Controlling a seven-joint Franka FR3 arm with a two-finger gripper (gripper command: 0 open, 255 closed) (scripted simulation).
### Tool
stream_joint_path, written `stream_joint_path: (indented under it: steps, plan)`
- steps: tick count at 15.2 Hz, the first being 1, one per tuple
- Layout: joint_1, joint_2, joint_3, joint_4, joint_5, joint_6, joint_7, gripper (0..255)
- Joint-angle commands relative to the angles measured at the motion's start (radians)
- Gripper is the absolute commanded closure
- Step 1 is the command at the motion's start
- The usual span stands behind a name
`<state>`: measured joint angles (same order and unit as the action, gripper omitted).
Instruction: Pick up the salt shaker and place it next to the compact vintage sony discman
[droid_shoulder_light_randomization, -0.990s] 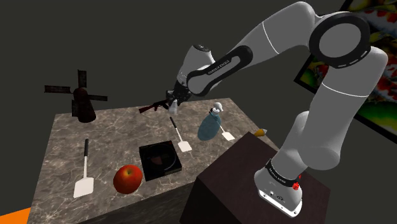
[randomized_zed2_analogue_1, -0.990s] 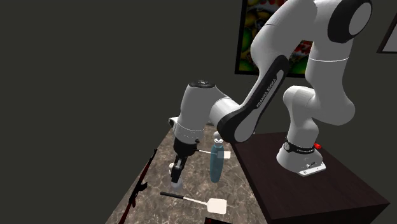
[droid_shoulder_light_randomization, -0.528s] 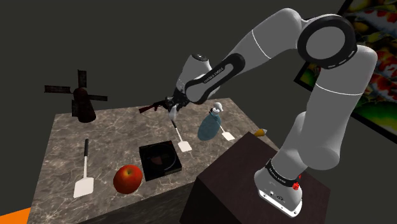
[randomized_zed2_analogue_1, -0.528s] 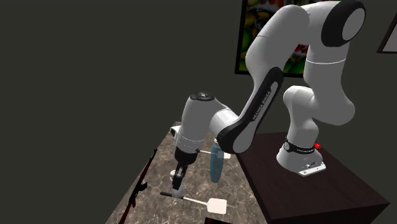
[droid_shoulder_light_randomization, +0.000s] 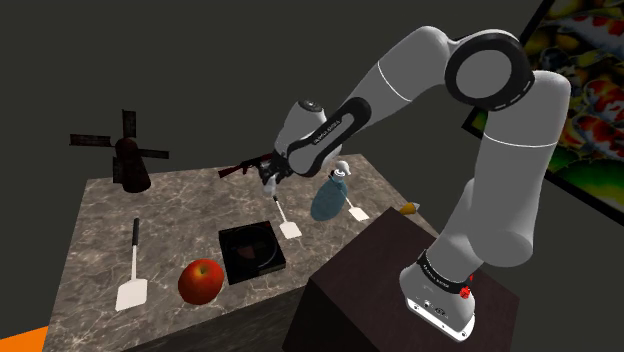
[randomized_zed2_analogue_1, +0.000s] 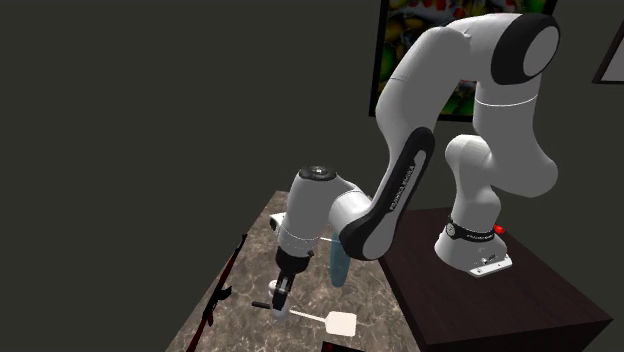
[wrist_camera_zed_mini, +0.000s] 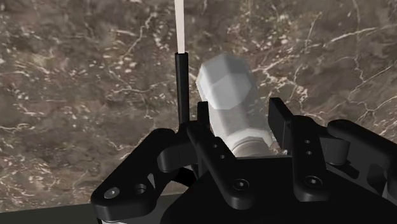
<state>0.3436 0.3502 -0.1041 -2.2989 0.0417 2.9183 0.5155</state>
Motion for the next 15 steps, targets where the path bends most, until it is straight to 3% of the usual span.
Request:
stream_joint_path:
  steps: [1, 6, 14, 15]
  plan:
    - [-0.006, 0.024, 0.006, 0.003, 0.006, 0.023, -0.005, 255]
    - [-0.019, 0.094, 0.021, 0.015, 0.016, 0.080, -0.013, 255]
    - [-0.019, 0.094, 0.021, 0.015, 0.016, 0.080, -0.013, 255]
    - [-0.019, 0.094, 0.021, 0.015, 0.016, 0.080, -0.013, 0]
